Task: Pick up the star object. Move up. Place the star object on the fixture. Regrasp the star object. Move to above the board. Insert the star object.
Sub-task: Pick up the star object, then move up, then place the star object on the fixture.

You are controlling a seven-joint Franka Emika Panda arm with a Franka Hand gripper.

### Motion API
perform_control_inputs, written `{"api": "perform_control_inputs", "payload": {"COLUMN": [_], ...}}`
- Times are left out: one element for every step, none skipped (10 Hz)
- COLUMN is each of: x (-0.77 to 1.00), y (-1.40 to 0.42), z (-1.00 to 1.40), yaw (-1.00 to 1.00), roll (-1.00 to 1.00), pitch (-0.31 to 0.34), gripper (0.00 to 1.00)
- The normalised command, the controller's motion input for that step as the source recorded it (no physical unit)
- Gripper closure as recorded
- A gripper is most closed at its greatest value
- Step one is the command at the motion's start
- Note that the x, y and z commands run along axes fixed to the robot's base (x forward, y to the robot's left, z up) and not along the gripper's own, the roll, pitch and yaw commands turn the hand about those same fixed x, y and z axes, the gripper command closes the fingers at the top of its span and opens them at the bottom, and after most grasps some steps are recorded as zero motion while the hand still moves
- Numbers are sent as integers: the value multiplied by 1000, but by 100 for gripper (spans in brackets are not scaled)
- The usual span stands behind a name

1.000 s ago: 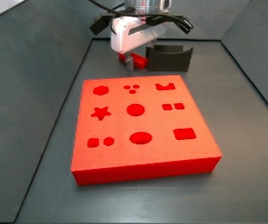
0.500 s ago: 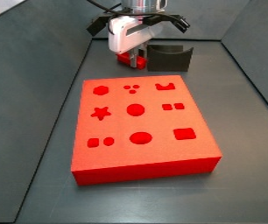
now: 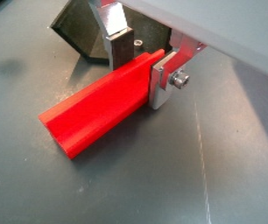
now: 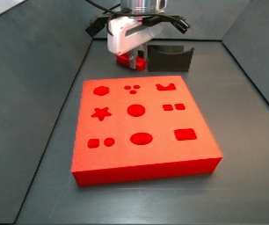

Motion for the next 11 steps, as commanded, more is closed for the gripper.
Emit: {"api": "perform_control_inputs", "payload": {"x": [0,0,0,0,0,-54,-69,-51,-35,-20,0], "y": [0,0,0,0,0,-35,-23,-11,-6,-1,0], "z": [0,0,0,0,833,803,702,571,421,214,1000], "yaw": [0,0,0,0,0,25,25,23,18,14,0], "roll": [0,0,0,0,0,-3,10,27,42,63,0], "pitch": [0,0,0,0,0,24,30,32,49,63,0], "gripper": [100,100,100,100,100,100,100,100,100,100,100]}}
